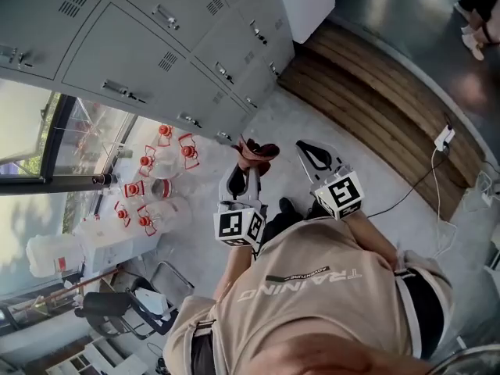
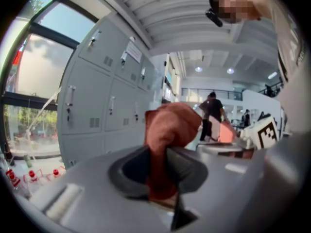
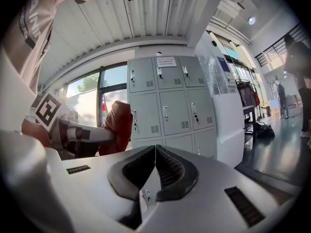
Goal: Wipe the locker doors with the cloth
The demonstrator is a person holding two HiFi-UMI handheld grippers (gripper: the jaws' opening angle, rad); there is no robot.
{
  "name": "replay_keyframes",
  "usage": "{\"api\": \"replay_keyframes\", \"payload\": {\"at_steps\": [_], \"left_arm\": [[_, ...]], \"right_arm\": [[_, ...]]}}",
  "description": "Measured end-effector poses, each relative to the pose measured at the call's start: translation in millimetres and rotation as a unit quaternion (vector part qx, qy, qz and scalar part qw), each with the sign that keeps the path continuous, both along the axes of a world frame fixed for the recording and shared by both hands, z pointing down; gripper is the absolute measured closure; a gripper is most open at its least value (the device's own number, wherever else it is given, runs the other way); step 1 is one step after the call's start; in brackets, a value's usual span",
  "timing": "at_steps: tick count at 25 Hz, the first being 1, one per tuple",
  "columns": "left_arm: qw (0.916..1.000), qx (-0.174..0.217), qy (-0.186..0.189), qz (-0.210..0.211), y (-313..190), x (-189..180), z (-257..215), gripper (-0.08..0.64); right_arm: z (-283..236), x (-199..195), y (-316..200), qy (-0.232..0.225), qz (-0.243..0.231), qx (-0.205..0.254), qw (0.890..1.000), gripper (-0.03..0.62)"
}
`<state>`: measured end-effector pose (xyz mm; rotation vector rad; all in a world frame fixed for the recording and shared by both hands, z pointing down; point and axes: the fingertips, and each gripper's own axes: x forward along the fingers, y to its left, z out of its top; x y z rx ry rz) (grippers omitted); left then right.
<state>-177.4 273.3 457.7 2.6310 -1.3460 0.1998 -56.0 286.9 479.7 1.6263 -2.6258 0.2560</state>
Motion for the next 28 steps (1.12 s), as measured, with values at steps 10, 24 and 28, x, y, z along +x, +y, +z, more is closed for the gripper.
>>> {"api": "replay_keyframes", "payload": {"at_steps": [10, 24, 28], "left_arm": [[0.9983, 0.002, 0.024, 0.053, -107.7, 30.7, 10.8, 0.479], [0.9932, 0.065, 0.03, 0.092, -257.6, 24.5, -21.8, 0.477], [0.9926, 0.056, 0.033, 0.102, -280.1, 37.6, -19.2, 0.477]], "right_arm": [[2.5, 8.8, -81.4, 0.025, 0.032, -0.012, 0.999, 0.577], [-36.6, -12.2, -223.2, 0.039, 0.057, 0.026, 0.997, 0.577], [-33.7, -5.8, -250.5, 0.034, 0.05, 0.02, 0.998, 0.577]]}}
